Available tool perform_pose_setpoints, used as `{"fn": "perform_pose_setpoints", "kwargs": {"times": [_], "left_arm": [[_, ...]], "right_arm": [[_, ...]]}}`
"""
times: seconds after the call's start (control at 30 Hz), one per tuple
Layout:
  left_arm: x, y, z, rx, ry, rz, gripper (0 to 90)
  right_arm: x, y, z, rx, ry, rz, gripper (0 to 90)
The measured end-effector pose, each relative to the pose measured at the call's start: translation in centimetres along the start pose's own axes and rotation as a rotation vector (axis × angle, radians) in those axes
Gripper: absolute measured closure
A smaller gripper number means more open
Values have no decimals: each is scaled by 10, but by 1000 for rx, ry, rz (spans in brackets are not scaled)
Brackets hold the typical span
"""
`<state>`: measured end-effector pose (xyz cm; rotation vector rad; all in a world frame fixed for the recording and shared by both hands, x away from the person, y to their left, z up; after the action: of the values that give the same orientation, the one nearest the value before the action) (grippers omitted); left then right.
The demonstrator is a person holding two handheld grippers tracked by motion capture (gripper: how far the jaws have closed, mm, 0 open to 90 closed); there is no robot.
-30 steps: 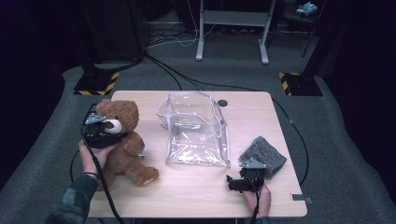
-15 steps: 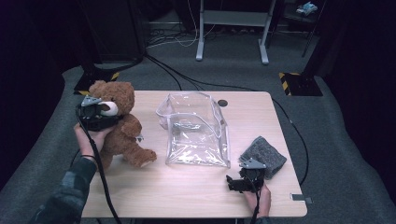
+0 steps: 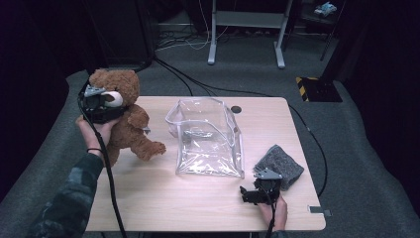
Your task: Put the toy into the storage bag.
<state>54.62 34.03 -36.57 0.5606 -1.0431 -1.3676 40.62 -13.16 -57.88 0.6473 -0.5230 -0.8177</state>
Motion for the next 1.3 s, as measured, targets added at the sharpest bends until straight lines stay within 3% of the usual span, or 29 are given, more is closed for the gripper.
{"fn": "perform_pose_setpoints", "kwargs": {"times": [0.5, 1.3], "left_arm": [[3, 27, -18, 19, 43, -16, 437], [10, 73, -28, 79, 111, -30, 438]], "right_arm": [[1, 0, 0, 1, -14, 9, 22], [0, 0, 0, -2, -3, 12, 18]]}}
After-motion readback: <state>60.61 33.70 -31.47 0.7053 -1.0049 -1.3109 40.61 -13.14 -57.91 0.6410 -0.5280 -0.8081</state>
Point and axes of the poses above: each handheld gripper's, and its own axes: z roughly backward along the jaws, y roughly out of its top, x roughly to its right, the point moved 7 cm from there along -z, roughly forward along the jaws, and after that the axes turned 15 degrees about z, right-handed, at the moved point
